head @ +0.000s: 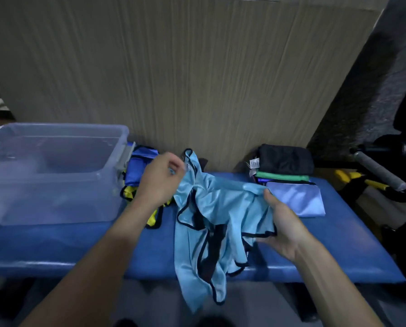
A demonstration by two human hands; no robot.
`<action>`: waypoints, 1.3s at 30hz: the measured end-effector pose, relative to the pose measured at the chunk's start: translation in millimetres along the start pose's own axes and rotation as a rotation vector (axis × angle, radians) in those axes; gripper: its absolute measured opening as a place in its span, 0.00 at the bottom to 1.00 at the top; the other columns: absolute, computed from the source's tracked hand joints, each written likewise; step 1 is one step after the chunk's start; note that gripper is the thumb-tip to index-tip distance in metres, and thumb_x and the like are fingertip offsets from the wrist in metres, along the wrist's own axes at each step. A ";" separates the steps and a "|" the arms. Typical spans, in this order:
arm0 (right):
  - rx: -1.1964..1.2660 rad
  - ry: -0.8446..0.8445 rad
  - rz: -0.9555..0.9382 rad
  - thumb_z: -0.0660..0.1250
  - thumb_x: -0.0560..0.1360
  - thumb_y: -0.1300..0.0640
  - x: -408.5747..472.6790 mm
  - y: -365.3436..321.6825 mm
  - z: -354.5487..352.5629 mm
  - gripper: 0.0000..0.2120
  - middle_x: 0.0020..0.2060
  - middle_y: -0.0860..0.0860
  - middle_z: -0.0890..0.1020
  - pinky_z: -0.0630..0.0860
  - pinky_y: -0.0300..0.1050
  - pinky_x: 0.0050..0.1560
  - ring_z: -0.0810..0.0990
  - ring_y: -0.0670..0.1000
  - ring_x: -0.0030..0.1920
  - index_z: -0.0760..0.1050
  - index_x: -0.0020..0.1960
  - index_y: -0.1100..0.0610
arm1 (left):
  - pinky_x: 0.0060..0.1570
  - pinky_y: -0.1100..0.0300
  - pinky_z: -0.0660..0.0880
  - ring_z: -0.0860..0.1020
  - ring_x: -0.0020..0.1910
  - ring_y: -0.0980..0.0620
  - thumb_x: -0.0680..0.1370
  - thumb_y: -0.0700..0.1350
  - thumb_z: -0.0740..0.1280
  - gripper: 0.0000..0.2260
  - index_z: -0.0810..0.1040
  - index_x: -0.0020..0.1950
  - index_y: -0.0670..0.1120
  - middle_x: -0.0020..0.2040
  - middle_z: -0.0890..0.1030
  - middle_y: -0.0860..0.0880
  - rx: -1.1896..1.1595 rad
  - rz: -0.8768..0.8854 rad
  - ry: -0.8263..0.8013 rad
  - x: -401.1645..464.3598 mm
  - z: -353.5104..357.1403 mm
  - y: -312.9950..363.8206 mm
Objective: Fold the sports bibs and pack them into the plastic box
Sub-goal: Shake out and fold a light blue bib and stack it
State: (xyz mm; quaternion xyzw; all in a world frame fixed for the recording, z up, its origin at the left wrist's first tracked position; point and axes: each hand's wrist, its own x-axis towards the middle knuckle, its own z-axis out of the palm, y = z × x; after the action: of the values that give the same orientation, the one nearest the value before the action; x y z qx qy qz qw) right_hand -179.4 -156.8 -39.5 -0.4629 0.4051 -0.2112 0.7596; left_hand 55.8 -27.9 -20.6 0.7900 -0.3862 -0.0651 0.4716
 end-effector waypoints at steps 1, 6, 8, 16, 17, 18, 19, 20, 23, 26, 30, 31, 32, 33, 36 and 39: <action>-0.006 0.013 -0.009 0.59 0.83 0.40 1.6 0.2 -1.7 0.21 0.54 0.56 0.87 0.81 0.62 0.55 0.85 0.58 0.56 0.78 0.64 0.53 | 0.45 0.58 0.74 0.80 0.43 0.60 0.78 0.51 0.71 0.04 0.80 0.46 0.53 0.45 0.82 0.57 0.007 0.076 -0.130 -10.8 1.0 2.0; 0.011 0.045 -0.091 0.62 0.84 0.49 -1.9 -2.2 5.6 0.14 0.51 0.55 0.87 0.79 0.60 0.58 0.87 0.55 0.50 0.79 0.62 0.55 | 0.48 0.53 0.74 0.75 0.52 0.53 0.68 0.67 0.76 0.27 0.73 0.59 0.54 0.55 0.74 0.55 0.583 0.161 -0.879 -65.7 27.9 2.7; 0.043 0.073 -0.127 0.63 0.83 0.53 -2.4 -2.9 6.0 0.12 0.50 0.55 0.87 0.79 0.56 0.52 0.87 0.54 0.46 0.79 0.62 0.57 | 0.44 0.53 0.68 0.70 0.51 0.51 0.70 0.65 0.76 0.27 0.70 0.59 0.53 0.54 0.69 0.53 0.769 0.255 -0.859 -73.1 41.2 -2.7; 0.097 0.098 -0.144 0.63 0.83 0.55 -6.5 -2.6 4.3 0.09 0.44 0.53 0.88 0.80 0.52 0.47 0.86 0.52 0.42 0.80 0.57 0.57 | 0.28 0.67 0.70 0.76 0.29 0.61 0.82 0.44 0.68 0.03 0.80 0.50 0.53 0.34 0.82 0.59 -0.247 -0.002 -0.371 -43.3 -5.9 -14.4; 0.090 0.098 -0.143 0.63 0.83 0.56 -6.4 -1.1 4.7 0.09 0.43 0.53 0.88 0.80 0.52 0.47 0.86 0.52 0.42 0.80 0.57 0.57 | 0.24 0.66 0.67 0.73 0.27 0.58 0.83 0.44 0.66 0.05 0.78 0.48 0.51 0.31 0.80 0.56 -0.361 -0.109 -0.219 -34.5 -13.2 -17.3; 0.071 0.100 -0.137 0.64 0.83 0.56 -6.1 0.6 5.3 0.09 0.43 0.53 0.88 0.80 0.51 0.46 0.86 0.52 0.42 0.80 0.57 0.57 | 0.22 0.65 0.65 0.71 0.27 0.55 0.84 0.45 0.64 0.08 0.75 0.45 0.48 0.31 0.77 0.53 -0.452 -0.211 -0.083 -26.9 -19.0 -19.6; 0.042 0.096 -0.122 0.64 0.82 0.55 -5.0 2.8 5.6 0.09 0.45 0.53 0.88 0.80 0.51 0.45 0.86 0.52 0.43 0.80 0.58 0.57 | 0.21 0.63 0.67 0.72 0.28 0.54 0.85 0.45 0.63 0.09 0.72 0.45 0.46 0.34 0.76 0.49 -0.494 -0.282 0.025 -19.5 -21.2 -25.9; 0.009 0.076 -0.094 0.65 0.82 0.55 -3.8 5.2 5.8 0.10 0.47 0.54 0.88 0.81 0.53 0.46 0.86 0.53 0.45 0.80 0.59 0.57 | 0.23 0.62 0.71 0.74 0.31 0.52 0.85 0.44 0.62 0.07 0.72 0.48 0.43 0.39 0.77 0.46 -0.480 -0.332 0.091 -14.5 -20.6 -32.3; -0.085 -0.016 -0.005 0.69 0.79 0.56 -2.0 8.7 4.6 0.12 0.52 0.57 0.87 0.84 0.57 0.49 0.86 0.56 0.52 0.80 0.61 0.60 | 0.53 0.46 0.81 0.79 0.53 0.43 0.83 0.41 0.65 0.17 0.68 0.71 0.41 0.65 0.74 0.42 -0.044 -0.299 0.049 -14.7 -15.9 -54.0; -0.093 -0.064 -0.046 0.71 0.78 0.60 1.4 12.4 1.8 0.16 0.54 0.57 0.86 0.84 0.54 0.51 0.86 0.55 0.54 0.78 0.64 0.61 | 0.58 0.53 0.74 0.75 0.54 0.50 0.77 0.35 0.68 0.18 0.76 0.64 0.50 0.62 0.72 0.49 0.264 0.091 -0.053 -26.8 -19.0 -46.1; -0.796 0.212 -0.415 0.78 0.70 0.53 5.1 26.8 1.6 0.33 0.65 0.54 0.77 0.78 0.55 0.62 0.80 0.54 0.59 0.69 0.71 0.54 | 0.54 0.59 0.70 0.70 0.52 0.54 0.73 0.37 0.72 0.18 0.75 0.57 0.55 0.55 0.69 0.55 0.384 0.308 -0.354 -39.6 -10.5 -40.3; -1.040 0.290 -0.521 0.78 0.69 0.51 2.8 30.9 4.6 0.38 0.69 0.54 0.71 0.75 0.56 0.65 0.75 0.56 0.63 0.65 0.74 0.54 | 0.55 0.58 0.71 0.70 0.55 0.54 0.73 0.38 0.73 0.19 0.74 0.58 0.55 0.56 0.69 0.56 0.422 0.293 -0.424 -40.0 -7.7 -43.1; -1.225 0.365 -0.662 0.77 0.69 0.49 -2.2 34.0 9.8 0.40 0.71 0.54 0.67 0.73 0.57 0.66 0.71 0.58 0.66 0.63 0.76 0.54 | 0.57 0.58 0.71 0.70 0.56 0.54 0.72 0.40 0.74 0.20 0.73 0.59 0.56 0.57 0.69 0.56 0.457 0.263 -0.505 -38.8 -5.3 -47.1; -1.337 0.381 -0.803 0.77 0.69 0.47 -6.5 36.6 15.9 0.39 0.70 0.53 0.66 0.72 0.58 0.65 0.70 0.59 0.66 0.64 0.74 0.54 | 0.60 0.57 0.72 0.70 0.59 0.53 0.72 0.41 0.75 0.23 0.72 0.62 0.56 0.59 0.69 0.56 0.506 0.230 -0.589 -38.0 -3.3 -50.5; -1.401 -0.009 -0.858 0.73 0.71 0.37 -13.3 51.1 36.2 0.31 0.63 0.49 0.72 0.71 0.55 0.64 0.72 0.55 0.62 0.70 0.68 0.50 | 0.67 0.53 0.69 0.67 0.67 0.51 0.71 0.45 0.77 0.32 0.68 0.72 0.53 0.67 0.69 0.54 0.623 0.164 -0.718 -36.0 2.6 -59.0; -1.670 -0.226 -0.771 0.68 0.73 0.34 -7.5 82.0 50.7 0.28 0.62 0.45 0.72 0.65 0.52 0.68 0.70 0.54 0.65 0.70 0.68 0.47 | 0.68 0.54 0.70 0.70 0.68 0.52 0.71 0.42 0.77 0.32 0.68 0.71 0.52 0.69 0.71 0.53 0.537 0.155 -0.667 -32.3 4.9 -66.2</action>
State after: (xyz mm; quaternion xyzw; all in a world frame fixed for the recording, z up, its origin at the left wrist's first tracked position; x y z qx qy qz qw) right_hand -147.0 -85.0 -95.8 -0.9807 0.1673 -0.0425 0.0919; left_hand 67.5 7.4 -84.4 0.7892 -0.5787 -0.1784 0.1021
